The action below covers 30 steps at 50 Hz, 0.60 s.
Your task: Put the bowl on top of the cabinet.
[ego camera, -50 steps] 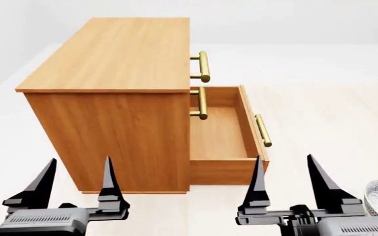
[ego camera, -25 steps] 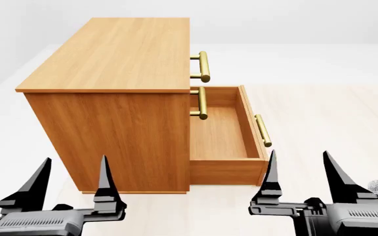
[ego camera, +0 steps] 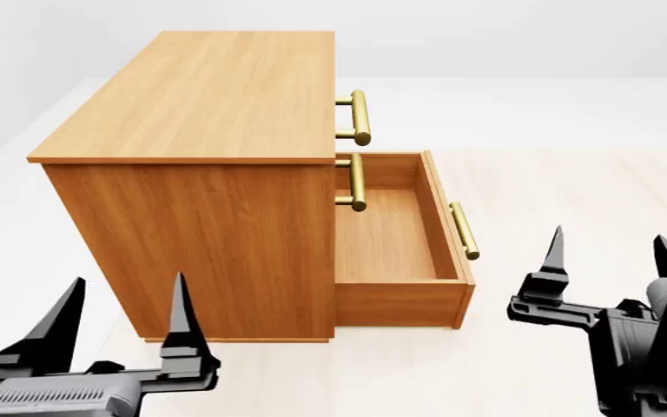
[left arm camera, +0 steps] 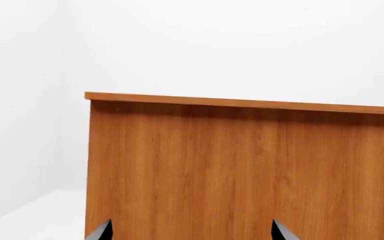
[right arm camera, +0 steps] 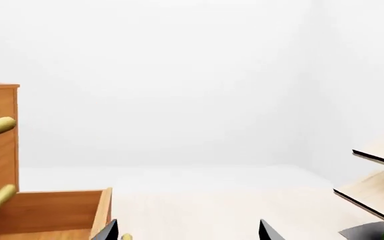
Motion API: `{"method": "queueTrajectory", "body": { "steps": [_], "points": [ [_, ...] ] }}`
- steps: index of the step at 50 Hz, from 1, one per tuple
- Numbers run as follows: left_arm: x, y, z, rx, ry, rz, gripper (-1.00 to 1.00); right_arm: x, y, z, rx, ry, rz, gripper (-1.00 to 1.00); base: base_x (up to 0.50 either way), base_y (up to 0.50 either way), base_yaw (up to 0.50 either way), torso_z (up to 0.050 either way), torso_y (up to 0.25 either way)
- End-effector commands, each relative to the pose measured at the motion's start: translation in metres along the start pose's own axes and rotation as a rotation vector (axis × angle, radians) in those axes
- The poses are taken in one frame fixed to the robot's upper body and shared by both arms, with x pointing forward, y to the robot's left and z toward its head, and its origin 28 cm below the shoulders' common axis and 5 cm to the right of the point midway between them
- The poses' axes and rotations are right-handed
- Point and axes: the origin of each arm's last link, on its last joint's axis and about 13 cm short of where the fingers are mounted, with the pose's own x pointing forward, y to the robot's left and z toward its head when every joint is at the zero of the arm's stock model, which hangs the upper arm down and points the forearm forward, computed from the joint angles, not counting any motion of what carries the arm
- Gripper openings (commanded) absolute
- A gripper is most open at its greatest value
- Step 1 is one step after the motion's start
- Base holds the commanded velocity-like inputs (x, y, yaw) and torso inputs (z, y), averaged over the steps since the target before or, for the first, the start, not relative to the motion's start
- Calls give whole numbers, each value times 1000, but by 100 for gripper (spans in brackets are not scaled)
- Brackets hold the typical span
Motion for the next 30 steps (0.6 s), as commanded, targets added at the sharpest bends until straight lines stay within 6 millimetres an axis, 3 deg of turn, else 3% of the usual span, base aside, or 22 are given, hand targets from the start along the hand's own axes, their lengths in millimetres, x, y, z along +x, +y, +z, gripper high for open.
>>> {"method": "queueTrajectory", "body": {
  "steps": [1, 30],
  "points": [
    [0, 1, 3, -3, -6, 3, 100, 22, -16, 18, -2, 75, -79, 100, 0, 0, 0, 0, 0],
    [-1, 0, 2, 2, -10, 3, 100, 29, -65, 11, -70, 313, -238, 100, 0, 0, 0, 0, 0]
  ]
}}
